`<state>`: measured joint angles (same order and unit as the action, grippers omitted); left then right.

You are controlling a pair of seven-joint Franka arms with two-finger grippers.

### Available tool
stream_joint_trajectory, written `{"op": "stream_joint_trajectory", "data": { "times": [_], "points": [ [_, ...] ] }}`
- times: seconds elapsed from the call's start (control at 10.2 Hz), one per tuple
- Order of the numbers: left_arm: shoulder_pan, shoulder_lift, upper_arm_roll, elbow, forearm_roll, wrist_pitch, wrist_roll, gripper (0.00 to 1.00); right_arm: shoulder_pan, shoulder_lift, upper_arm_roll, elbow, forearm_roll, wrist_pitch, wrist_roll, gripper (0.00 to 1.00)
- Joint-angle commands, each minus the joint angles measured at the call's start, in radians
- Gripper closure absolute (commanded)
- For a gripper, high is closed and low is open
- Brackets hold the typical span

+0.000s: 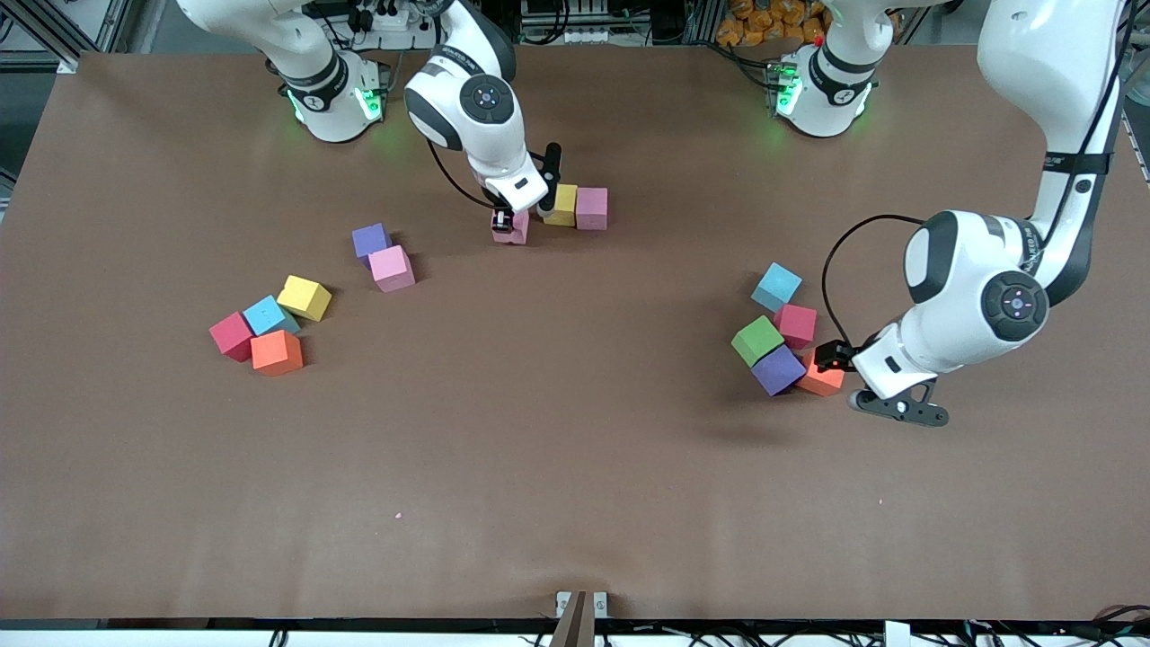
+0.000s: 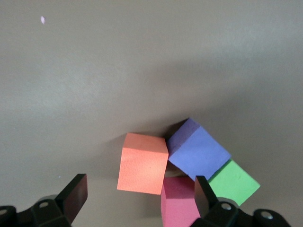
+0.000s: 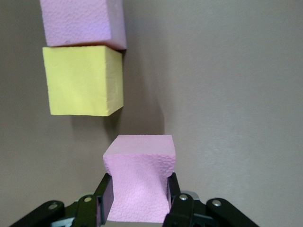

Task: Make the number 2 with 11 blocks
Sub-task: 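Carry the pink cube with the right gripper while the left gripper reaches orange, then place the pink cube by the yellow while the left gripper grasps orange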

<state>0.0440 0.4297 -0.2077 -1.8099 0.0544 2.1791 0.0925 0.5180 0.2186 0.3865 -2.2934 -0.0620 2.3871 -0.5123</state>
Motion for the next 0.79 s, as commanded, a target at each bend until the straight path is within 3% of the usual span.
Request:
{"op": "stream_joint_trajectory", "data": {
  "times": [0.0,0.39,0.69],
  "points": [
    [0.005,0.046,-0.007,-0.025,0.129,0.030,0.032,0.00,-0.009,0.018,0.055,-0.003,-0.016,0.007,0.101,0.51],
    [0.008,0.049,-0.012,-0.124,0.148,0.142,0.041,0.00,-0.012,0.047,0.101,-0.006,-0.015,0.047,0.112,0.51],
    [0.004,0.057,-0.012,-0.129,0.148,0.148,0.047,0.00,-0.012,0.053,0.103,-0.006,-0.021,0.058,0.110,0.51]
  ]
}}
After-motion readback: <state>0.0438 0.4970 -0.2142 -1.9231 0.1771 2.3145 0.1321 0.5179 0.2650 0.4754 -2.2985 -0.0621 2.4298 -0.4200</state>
